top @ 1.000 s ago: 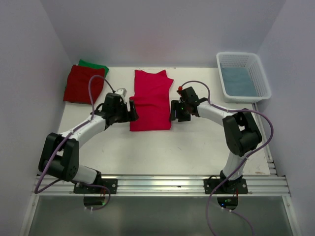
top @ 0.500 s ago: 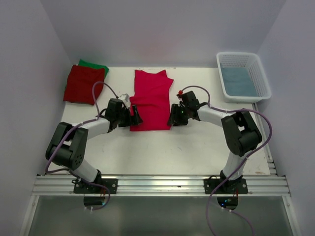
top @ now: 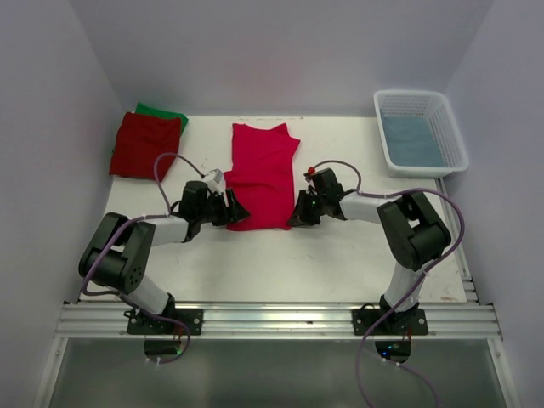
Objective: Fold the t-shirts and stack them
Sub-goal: Grab one side of the 2/3 rectangular tshirt with both arms
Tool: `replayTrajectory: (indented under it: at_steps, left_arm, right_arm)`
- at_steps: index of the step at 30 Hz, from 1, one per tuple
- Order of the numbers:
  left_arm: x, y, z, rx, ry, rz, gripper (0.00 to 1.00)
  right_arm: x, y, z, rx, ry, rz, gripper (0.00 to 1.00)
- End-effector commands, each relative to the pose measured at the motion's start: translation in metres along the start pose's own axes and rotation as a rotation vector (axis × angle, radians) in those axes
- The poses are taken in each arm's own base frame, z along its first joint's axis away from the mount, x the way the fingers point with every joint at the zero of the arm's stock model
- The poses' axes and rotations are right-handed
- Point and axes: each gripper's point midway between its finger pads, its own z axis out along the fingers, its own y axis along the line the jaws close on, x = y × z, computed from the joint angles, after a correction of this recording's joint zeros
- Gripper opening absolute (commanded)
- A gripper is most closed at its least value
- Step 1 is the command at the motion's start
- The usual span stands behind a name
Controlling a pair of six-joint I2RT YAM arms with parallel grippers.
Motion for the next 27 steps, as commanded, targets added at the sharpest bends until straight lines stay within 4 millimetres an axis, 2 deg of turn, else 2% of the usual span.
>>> replayTrajectory:
  at_steps: [1, 4, 5, 7, 8, 9, 10, 11, 13, 14, 16, 17, 19, 23, 27]
  left_arm:
    - [0.065, 0.022, -0.01, -0.037, 0.178, -0.106, 0.67]
    - [0.076, 0.019, -0.014, -0.003, 0.195, -0.114, 0.49]
    - [0.08, 0.017, -0.017, 0.01, 0.202, -0.118, 0.35]
    - [0.087, 0.017, -0.022, 0.013, 0.214, -0.124, 0.24]
    - [0.084, 0.014, -0.025, 0.019, 0.202, -0.115, 0.15]
    - [0.087, 0.015, -0.029, 0.007, 0.213, -0.119, 0.12]
    - [0.089, 0.016, -0.032, 0.002, 0.217, -0.118, 0.1]
    - [0.09, 0.014, -0.04, -0.001, 0.215, -0.116, 0.07]
    - [0.095, 0.011, -0.049, 0.0, 0.221, -0.122, 0.06]
    - [0.093, 0.006, -0.058, 0.008, 0.21, -0.123, 0.05]
    - [0.096, 0.0, -0.069, 0.014, 0.21, -0.134, 0.03]
    - [0.1, -0.004, -0.08, 0.014, 0.217, -0.145, 0.02]
    - [0.104, -0.009, -0.092, 0.012, 0.216, -0.147, 0.01]
    - [0.108, -0.027, -0.128, 0.021, 0.194, -0.171, 0.0]
    - [0.09, -0.05, -0.158, 0.044, 0.127, -0.175, 0.0]
  right_arm:
    - [0.02, -0.011, 0.006, 0.021, 0.048, 0.028, 0.02]
    - [0.023, -0.008, 0.002, 0.019, 0.046, 0.018, 0.0]
    - [0.025, -0.008, 0.001, 0.022, 0.046, 0.007, 0.0]
    - [0.029, -0.008, -0.005, 0.026, 0.045, 0.002, 0.0]
    - [0.032, -0.008, -0.008, 0.026, 0.047, -0.009, 0.0]
    - [0.035, -0.008, -0.012, 0.033, 0.052, -0.013, 0.0]
    - [0.041, -0.011, -0.015, 0.042, 0.061, -0.018, 0.0]
    - [0.042, -0.005, -0.023, 0.032, 0.048, -0.043, 0.0]
    - [0.055, -0.012, -0.031, 0.054, 0.064, -0.048, 0.0]
    - [0.055, -0.004, -0.04, 0.034, 0.047, -0.07, 0.0]
    - [0.069, -0.006, -0.049, 0.045, 0.064, -0.08, 0.0]
    - [0.072, 0.002, -0.057, 0.028, 0.056, -0.104, 0.0]
    - [0.084, 0.002, -0.066, 0.037, 0.069, -0.117, 0.0]
    - [0.102, 0.017, -0.088, 0.007, 0.072, -0.165, 0.0]
    - [0.113, 0.031, -0.112, -0.022, 0.072, -0.196, 0.0]
